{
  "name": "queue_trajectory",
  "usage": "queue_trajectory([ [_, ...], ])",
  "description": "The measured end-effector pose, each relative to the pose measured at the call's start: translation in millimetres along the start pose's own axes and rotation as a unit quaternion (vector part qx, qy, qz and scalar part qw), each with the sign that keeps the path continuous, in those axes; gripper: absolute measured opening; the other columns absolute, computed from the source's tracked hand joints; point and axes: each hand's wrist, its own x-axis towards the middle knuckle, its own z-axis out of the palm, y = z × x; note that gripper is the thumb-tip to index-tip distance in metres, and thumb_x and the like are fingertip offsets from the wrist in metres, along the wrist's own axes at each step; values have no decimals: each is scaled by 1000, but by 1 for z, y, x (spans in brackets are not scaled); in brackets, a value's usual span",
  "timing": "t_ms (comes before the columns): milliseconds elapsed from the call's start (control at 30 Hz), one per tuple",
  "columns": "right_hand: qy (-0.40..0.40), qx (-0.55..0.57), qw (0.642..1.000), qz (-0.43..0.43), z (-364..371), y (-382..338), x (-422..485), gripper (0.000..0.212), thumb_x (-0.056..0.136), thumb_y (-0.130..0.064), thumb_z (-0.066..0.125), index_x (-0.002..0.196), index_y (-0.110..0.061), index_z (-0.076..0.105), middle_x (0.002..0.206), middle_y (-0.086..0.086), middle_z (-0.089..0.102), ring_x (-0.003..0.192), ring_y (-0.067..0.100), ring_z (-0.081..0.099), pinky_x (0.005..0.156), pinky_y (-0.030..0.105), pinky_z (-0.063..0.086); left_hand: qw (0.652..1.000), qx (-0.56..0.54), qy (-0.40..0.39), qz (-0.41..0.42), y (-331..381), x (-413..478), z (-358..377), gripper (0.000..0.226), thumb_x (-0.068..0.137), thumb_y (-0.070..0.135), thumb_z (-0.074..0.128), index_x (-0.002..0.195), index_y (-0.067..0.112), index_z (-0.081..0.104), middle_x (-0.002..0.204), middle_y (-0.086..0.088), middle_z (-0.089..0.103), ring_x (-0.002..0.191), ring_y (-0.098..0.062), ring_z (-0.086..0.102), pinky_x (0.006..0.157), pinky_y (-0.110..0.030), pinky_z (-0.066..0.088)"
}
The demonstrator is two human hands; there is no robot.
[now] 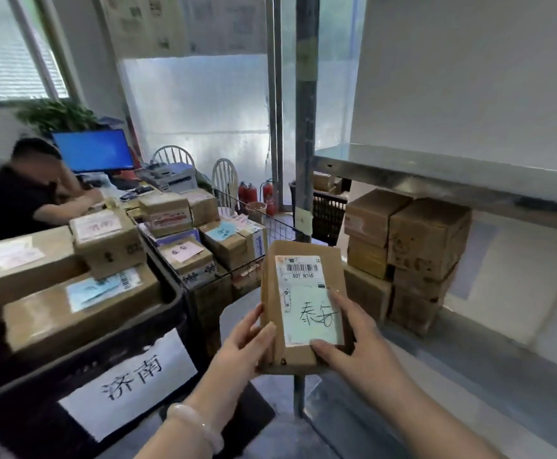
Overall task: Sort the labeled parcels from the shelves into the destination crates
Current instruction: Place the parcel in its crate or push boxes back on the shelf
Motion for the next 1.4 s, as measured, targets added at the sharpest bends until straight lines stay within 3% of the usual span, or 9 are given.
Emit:
queue_trajectory([
  [100,-25,-2,999,-39,32,-15,10,76,80,-42,75,137,-59,28,136,-30,32,122,-8,34,96,12,32,999,-13,29,8,12,-14,-29,97,53,44,96,138,33,50,121,-3,70,103,-22,72,91,-48,57],
  [267,-73,105,991,-30,73,-40,27,71,89,-33,68,120,-80,23,118,-44,45,103,-29,44,73,-3,41,995,-59,80,14,29,-17,-69,81,59,36,85,133,32,52,118,-7,71,95,-22,74,77,-43,61],
  [400,-76,158,984,-19,89,-48,51,66,93,-28,64,124,-77,32,121,-38,50,107,-13,53,91,18,50,996,-26,79,32,44,-4,-86,97,53,56,90,138,39,47,126,-3,67,99,-16,73,78,-34,61],
  [633,-56,160,985,-36,94,-61,139,55,96,-24,59,117,-72,41,120,-33,47,103,-8,52,70,10,47,993,55,85,54,78,50,-101,116,45,86,76,147,53,30,138,15,52,107,-3,63,83,-24,53],
  [733,-41,125,991,-36,91,-59,199,54,96,-25,58,130,-62,39,119,-22,49,101,-3,51,71,14,43,986,103,105,81,85,80,-113,98,60,86,65,146,57,28,143,14,43,119,-5,48,106,-34,42],
  [900,-37,60,998,-5,93,-49,309,51,96,-27,57,141,-43,39,132,-5,47,109,17,48,79,31,41,973,164,138,83,96,140,-124,61,89,64,56,145,53,33,121,33,44,90,25,44,69,-3,36],
  [1067,-74,-15,997,-13,106,-46,413,47,95,-28,58,139,-37,44,140,4,48,110,21,48,96,39,43,964,201,159,73,109,199,-130,47,93,58,55,137,58,40,131,23,43,107,12,46,87,-16,37],
  [1233,-129,-23,990,-42,134,-37,481,41,95,-23,58,134,-31,50,141,3,51,121,23,50,107,42,38,962,197,184,49,111,239,-133,45,96,48,57,139,49,45,113,26,54,85,25,56,60,3,40],
  [1400,-111,-113,986,-58,157,-17,499,27,97,-31,53,123,-33,60,127,5,60,93,14,49,68,23,40,947,259,190,31,118,261,-131,53,95,50,57,145,47,39,119,7,58,101,1,57,70,0,44],
])
